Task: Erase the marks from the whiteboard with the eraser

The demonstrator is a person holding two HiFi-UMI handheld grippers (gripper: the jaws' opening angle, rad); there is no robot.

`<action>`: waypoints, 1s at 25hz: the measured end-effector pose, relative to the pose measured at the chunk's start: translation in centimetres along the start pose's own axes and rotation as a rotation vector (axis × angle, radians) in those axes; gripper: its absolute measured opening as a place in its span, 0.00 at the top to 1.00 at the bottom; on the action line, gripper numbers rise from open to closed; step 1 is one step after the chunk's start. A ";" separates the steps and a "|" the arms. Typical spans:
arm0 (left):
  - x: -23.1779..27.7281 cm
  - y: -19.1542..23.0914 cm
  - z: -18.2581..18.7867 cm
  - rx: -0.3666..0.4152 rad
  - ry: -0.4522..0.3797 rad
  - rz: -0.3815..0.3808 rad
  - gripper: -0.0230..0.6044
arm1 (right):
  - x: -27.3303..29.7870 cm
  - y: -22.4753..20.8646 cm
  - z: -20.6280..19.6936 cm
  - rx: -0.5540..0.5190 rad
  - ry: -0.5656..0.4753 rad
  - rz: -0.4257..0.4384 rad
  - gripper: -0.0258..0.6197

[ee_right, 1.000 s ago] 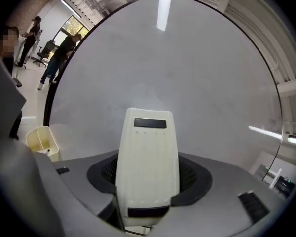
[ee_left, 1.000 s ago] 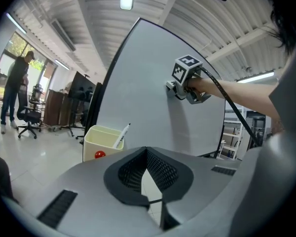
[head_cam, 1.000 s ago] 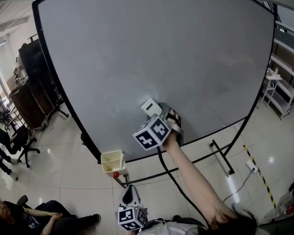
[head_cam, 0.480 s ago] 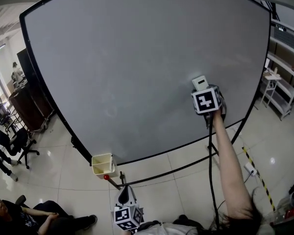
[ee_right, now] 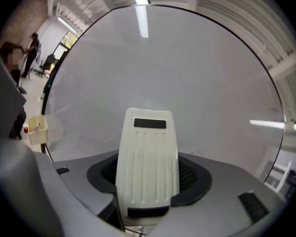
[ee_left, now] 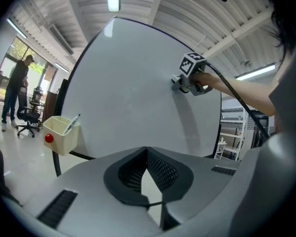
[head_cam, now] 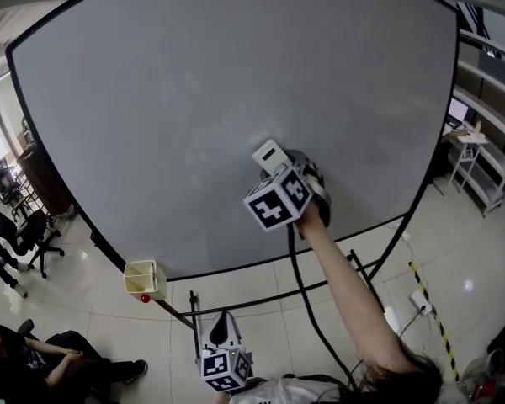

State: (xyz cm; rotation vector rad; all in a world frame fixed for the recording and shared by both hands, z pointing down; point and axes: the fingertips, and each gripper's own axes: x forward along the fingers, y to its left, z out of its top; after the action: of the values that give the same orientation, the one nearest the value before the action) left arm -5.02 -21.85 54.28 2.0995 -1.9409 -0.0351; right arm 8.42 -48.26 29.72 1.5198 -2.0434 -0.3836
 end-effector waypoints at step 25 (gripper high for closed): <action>-2.0 0.5 -0.5 0.006 0.019 0.127 0.98 | 1.1 -9.8 -7.3 0.139 0.159 -0.100 0.53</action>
State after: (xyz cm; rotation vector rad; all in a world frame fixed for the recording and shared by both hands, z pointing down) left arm -5.54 -19.80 54.55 1.9681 -2.0610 0.0162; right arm 20.14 -51.67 30.67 1.6841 -1.9090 -0.1547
